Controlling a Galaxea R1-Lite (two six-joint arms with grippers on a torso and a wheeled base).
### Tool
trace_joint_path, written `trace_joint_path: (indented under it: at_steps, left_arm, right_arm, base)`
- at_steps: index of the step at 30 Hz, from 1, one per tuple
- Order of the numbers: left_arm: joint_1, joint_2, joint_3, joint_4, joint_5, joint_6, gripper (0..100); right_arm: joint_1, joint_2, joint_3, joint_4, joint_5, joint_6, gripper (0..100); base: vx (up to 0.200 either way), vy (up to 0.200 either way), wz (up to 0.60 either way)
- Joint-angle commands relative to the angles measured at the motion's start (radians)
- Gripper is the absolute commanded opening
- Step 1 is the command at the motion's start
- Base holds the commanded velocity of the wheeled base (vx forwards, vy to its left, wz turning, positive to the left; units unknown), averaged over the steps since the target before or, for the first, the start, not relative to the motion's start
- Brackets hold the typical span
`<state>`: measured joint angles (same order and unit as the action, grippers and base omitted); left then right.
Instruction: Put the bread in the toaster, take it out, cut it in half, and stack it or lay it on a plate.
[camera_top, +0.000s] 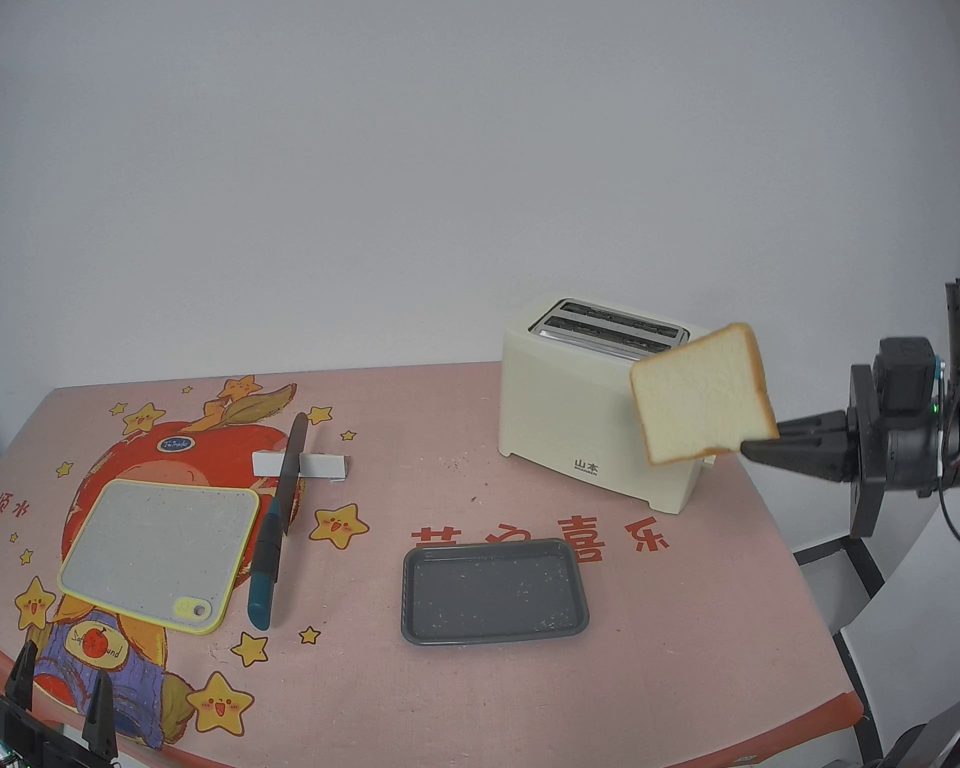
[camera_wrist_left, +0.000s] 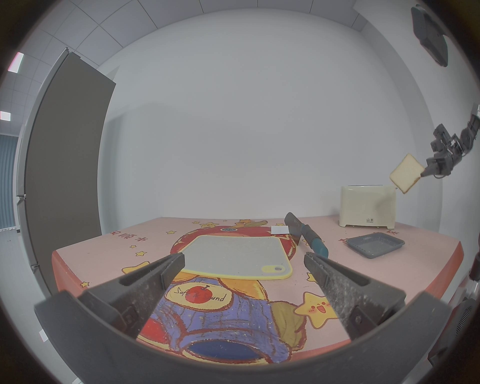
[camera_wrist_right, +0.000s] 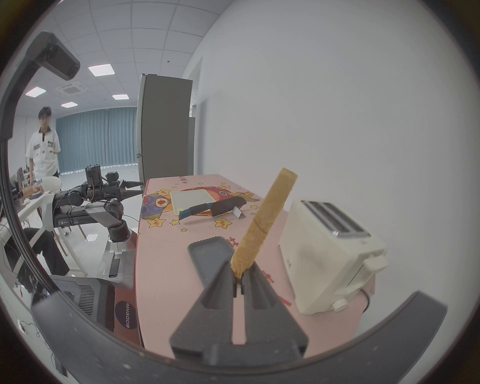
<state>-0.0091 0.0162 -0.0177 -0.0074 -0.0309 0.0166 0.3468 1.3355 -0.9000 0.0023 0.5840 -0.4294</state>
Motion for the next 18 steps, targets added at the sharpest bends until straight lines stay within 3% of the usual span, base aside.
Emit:
trace_joint_path:
  at_steps: [1,8,13,16,18]
  left_arm:
    - [0.000,-0.016,0.018,0.000,0.000,0.000,100]
    - [0.000,-0.016,0.018,0.000,0.000,0.000,100]
    - [0.000,-0.016,0.018,0.000,0.000,0.000,100]
    - [0.000,-0.016,0.018,0.000,0.000,0.000,100]
    - [0.000,-0.016,0.018,0.000,0.000,0.000,100]
  right_arm:
    - [-0.038,0.056,-0.091,0.015,0.007,-0.020,0]
    - [-0.068,0.125,-0.169,0.011,0.007,-0.031,0]
    - [-0.114,0.200,-0.240,0.010,0.010,-0.098,0]
    - [-0.140,0.248,-0.286,0.016,0.046,-0.150,0]
    - [-0.146,0.269,-0.307,0.016,0.051,-0.155,0]
  base:
    - [0.000,0.000,0.00]
    - [0.000,0.000,0.00]
    - [0.000,0.000,0.00]
    - [0.000,0.000,0.00]
    - [0.000,0.000,0.00]
